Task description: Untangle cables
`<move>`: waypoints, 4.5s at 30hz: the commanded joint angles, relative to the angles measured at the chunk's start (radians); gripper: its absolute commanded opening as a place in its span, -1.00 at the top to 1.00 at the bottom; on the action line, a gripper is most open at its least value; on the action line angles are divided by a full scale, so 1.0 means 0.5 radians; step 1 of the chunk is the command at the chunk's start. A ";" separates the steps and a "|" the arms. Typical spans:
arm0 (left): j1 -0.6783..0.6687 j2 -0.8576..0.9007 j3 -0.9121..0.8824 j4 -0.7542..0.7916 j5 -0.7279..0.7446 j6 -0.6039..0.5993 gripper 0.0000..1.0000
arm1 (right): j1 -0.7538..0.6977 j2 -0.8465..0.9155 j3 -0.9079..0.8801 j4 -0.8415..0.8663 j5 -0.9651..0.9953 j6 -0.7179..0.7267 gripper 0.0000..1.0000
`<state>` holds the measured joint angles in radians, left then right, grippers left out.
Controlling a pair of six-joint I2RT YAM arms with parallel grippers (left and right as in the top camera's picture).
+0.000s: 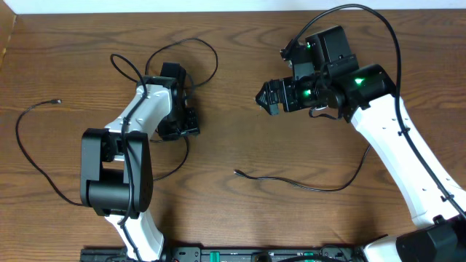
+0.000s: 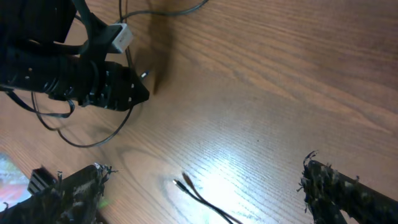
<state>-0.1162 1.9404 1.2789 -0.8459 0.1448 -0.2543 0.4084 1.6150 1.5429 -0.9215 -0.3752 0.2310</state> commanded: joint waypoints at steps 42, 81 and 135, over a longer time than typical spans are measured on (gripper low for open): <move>-0.002 -0.121 0.082 -0.084 -0.169 -0.025 0.85 | 0.011 0.017 -0.005 0.100 0.021 0.015 -0.99; -0.003 -0.694 1.492 2.378 0.455 -1.419 0.85 | 0.008 0.017 -0.005 0.015 0.275 0.017 -0.99; 1.229 0.954 2.758 0.169 -0.628 -0.107 -0.84 | 0.010 0.017 -0.005 -0.079 0.275 0.092 -0.99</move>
<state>0.5049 2.4706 2.6415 -0.7780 -0.1566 -0.3321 0.4084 1.6154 1.5417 -0.9604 -0.2451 0.2634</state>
